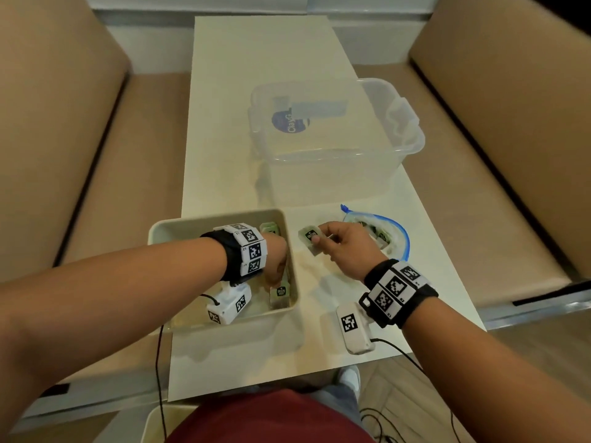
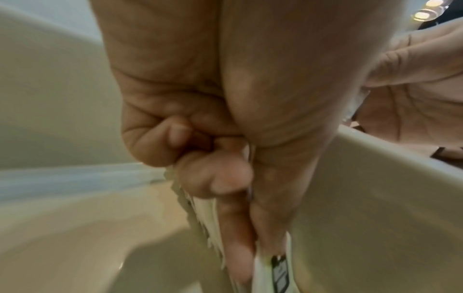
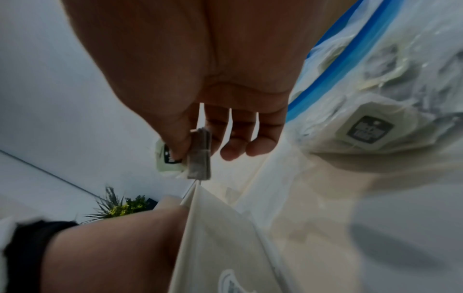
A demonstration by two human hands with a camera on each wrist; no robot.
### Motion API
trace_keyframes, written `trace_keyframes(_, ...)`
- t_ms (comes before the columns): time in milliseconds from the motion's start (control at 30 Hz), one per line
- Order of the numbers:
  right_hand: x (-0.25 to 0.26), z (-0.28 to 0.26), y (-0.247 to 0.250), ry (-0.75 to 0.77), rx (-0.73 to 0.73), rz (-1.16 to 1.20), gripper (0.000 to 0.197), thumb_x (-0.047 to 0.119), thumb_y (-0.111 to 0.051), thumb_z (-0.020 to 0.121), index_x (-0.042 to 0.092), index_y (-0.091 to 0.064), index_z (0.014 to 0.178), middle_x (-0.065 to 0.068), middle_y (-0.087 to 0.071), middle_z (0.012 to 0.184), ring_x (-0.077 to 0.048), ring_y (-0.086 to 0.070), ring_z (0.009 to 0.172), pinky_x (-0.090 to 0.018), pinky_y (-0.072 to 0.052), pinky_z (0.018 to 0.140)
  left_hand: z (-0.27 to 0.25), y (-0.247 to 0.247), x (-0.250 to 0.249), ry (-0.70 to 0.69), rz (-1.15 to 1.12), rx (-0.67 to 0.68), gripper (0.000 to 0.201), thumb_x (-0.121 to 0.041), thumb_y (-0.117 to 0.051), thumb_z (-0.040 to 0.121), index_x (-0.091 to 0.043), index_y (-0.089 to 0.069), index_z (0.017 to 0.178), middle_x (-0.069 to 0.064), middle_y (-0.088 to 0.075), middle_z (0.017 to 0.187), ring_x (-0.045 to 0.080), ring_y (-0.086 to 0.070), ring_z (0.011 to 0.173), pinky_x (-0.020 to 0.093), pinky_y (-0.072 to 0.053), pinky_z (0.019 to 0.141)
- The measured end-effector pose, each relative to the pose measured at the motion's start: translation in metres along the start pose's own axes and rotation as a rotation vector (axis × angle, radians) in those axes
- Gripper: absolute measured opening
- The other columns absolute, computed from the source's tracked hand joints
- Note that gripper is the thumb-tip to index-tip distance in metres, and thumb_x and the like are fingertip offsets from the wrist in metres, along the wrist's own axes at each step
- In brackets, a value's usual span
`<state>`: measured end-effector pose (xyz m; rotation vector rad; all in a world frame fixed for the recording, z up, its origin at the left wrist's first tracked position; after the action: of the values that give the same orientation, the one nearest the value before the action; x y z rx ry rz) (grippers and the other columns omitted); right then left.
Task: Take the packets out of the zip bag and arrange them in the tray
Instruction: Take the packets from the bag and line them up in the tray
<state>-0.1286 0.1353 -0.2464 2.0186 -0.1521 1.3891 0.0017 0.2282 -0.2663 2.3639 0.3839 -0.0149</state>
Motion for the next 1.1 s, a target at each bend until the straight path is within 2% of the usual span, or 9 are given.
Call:
trace_keyframes(100, 0.006, 0.008, -0.001, 0.027, 0.009, -0.003, 0.016, 0.02, -0.055, 0.099, 0.021, -0.07, 0.093, 0.012, -0.068, 0.065, 0.002, -0.054, 0.056, -0.019, -0.047, 0.062, -0.012, 0.018, 0.019, 0.045, -0.17, -0.102, 0.021, -0.034, -0.079, 0.076, -0.018, -0.076, 0.088, 0.0, -0.074, 0.082, 0.015, -0.06, 0.061, 0.029, -0.055, 0.066)
trace_keyframes(167, 0.014, 0.015, -0.002, 0.045, 0.017, 0.034, 0.012, 0.016, -0.058, 0.098, 0.018, -0.07, 0.094, -0.003, -0.072, 0.077, -0.005, -0.06, 0.063, -0.028, -0.054, 0.066, -0.026, 0.035, 0.032, 0.022, -0.313, -0.23, 0.023, -0.038, -0.082, 0.072, -0.023, -0.075, 0.087, -0.008, -0.073, 0.08, 0.009, -0.063, 0.067, 0.026, -0.052, 0.071)
trace_keyframes(267, 0.028, 0.025, -0.007, 0.083, 0.026, 0.139, 0.008, 0.01, -0.062, 0.095, 0.014, -0.066, 0.09, -0.008, -0.072, 0.081, -0.016, -0.067, 0.069, -0.037, -0.058, 0.072, -0.049, 0.05, 0.037, -0.036, -0.538, -0.361, 0.029, -0.047, -0.082, 0.069, -0.027, -0.074, 0.09, -0.012, -0.073, 0.08, 0.005, -0.067, 0.077, 0.022, -0.05, 0.074)
trace_keyframes(400, 0.049, 0.036, -0.018, 0.147, 0.044, 0.14, 0.006, 0.011, -0.065, 0.093, 0.015, -0.067, 0.09, -0.012, -0.072, 0.087, -0.022, -0.068, 0.078, -0.037, -0.059, 0.073, -0.061, 0.048, 0.047, 0.069, -0.65, -0.565, 0.027, -0.047, -0.08, 0.072, -0.021, -0.073, 0.078, -0.006, -0.068, 0.069, 0.01, -0.06, 0.063, 0.025, -0.047, 0.061)
trace_keyframes(533, 0.055, 0.046, -0.028, 0.159, 0.049, 0.086, 0.006, 0.019, -0.065, 0.093, 0.023, -0.068, 0.091, -0.002, -0.072, 0.088, -0.024, -0.07, 0.079, -0.038, -0.059, 0.074, -0.065, 0.038, 0.062, 0.17, -0.736, -0.639, 0.019, -0.04, -0.08, 0.075, -0.027, -0.068, 0.067, -0.01, -0.062, 0.062, 0.007, -0.055, 0.06, 0.022, -0.038, 0.056)
trace_keyframes(633, 0.048, 0.052, -0.029, 0.151, 0.007, -0.02, 0.008, 0.019, -0.063, 0.092, 0.024, -0.065, 0.1, 0.006, -0.066, 0.091, -0.019, -0.066, 0.08, -0.036, -0.056, 0.076, -0.061, 0.023, 0.078, 0.338, -0.677, -0.589, 0.019, -0.038, -0.078, 0.078, -0.022, -0.07, 0.074, -0.005, -0.063, 0.07, 0.016, -0.059, 0.07, 0.024, -0.042, 0.061)
trace_keyframes(800, 0.036, 0.053, -0.035, -0.001, 0.138, -0.181, 0.021, 0.01, -0.059, 0.089, 0.018, -0.052, 0.107, -0.004, -0.068, 0.089, -0.026, -0.069, 0.08, -0.039, -0.058, 0.074, -0.045, -0.012, 0.091, 0.53, -0.528, -0.292, 0.029, -0.039, -0.072, 0.082, -0.014, -0.074, 0.096, 0.006, -0.071, 0.094, 0.026, -0.067, 0.09, 0.029, -0.05, 0.072)
trace_keyframes(933, 0.032, 0.049, -0.039, -0.069, 0.198, -0.159, 0.031, 0.002, -0.056, 0.089, 0.011, -0.048, 0.118, -0.002, -0.066, 0.072, -0.03, -0.073, 0.075, -0.047, -0.059, 0.08, -0.019, -0.027, 0.097, 0.608, -0.473, -0.193, 0.044, -0.056, -0.07, 0.073, -0.018, -0.074, 0.095, 0.004, -0.073, 0.093, 0.024, -0.069, 0.086, 0.035, -0.056, 0.083)
trace_keyframes(1100, 0.031, 0.048, -0.04, -0.091, 0.188, -0.119, 0.04, 0.0, -0.056, 0.09, 0.009, -0.047, 0.128, -0.001, -0.062, 0.074, -0.033, -0.072, 0.077, -0.046, -0.06, 0.078, 0.008, -0.031, 0.101, 0.632, -0.43, -0.109, 0.041, -0.054, -0.074, 0.064, -0.019, -0.074, 0.087, 0.002, -0.072, 0.087, 0.022, -0.067, 0.078, 0.034, -0.058, 0.08)
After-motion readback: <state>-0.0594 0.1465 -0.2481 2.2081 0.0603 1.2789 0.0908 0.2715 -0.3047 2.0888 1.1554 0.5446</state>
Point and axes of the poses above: each hand's wrist, its own z-axis towards the middle knuckle, its own y-axis out of the back of the hand, x = y × z, the point moved 4 cm from there along z, towards the middle knuckle
